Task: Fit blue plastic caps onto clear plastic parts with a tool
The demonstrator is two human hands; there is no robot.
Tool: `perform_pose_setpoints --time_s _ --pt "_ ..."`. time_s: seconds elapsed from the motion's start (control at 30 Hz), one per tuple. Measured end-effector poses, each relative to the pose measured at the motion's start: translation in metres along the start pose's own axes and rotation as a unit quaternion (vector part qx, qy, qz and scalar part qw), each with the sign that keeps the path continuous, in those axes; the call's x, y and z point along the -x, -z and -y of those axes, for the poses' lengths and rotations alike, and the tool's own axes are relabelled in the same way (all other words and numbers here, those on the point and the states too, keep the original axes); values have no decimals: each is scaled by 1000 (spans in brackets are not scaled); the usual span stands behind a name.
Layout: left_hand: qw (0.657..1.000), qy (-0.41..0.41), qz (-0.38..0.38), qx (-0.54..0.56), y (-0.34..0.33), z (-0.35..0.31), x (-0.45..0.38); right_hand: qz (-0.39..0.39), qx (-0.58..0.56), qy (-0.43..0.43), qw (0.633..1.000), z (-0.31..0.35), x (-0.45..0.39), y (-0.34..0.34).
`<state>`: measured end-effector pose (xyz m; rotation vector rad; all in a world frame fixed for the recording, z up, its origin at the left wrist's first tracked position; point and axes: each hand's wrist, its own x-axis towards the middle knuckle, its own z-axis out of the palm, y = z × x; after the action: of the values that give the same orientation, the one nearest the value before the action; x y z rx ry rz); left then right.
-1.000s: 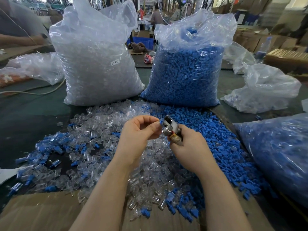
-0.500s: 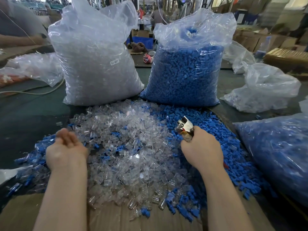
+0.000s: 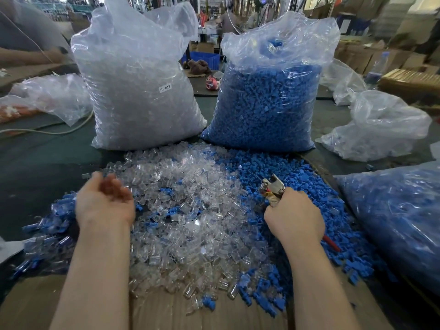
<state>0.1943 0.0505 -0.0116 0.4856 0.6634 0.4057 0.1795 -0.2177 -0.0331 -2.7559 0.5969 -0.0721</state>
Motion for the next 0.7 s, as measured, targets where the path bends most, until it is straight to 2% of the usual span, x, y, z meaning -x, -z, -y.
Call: perform_pose_setpoints --time_s 0.03,0.07,0.1,0.17,0.27,0.33,0.37,0.57,0.7 --pt "994 -8 41 -98 0 2 1 9 8 -2 1000 0 0 0" --pt "972 -29 82 -219 -2 8 2 15 14 -3 1000 0 0 0" --pt "933 -56 127 -333 -4 13 5 21 17 -5 1000 0 0 -1" --pt "830 -111 199 -510 -9 25 12 31 21 -5 999 0 0 -2" --pt "659 -166 229 -697 -6 42 19 32 24 -5 999 0 -1 -4" --pt "568 -176 213 -775 -4 51 19 31 19 -6 999 0 -2 -5" --pt "543 -176 209 -794 -4 53 18 29 18 -7 999 0 -2 -6" --pt "493 -200 232 -814 -7 59 23 23 7 0 1000 0 -2 -6" --pt "523 -208 234 -793 -5 59 21 8 5 1 1000 1 -2 -5"
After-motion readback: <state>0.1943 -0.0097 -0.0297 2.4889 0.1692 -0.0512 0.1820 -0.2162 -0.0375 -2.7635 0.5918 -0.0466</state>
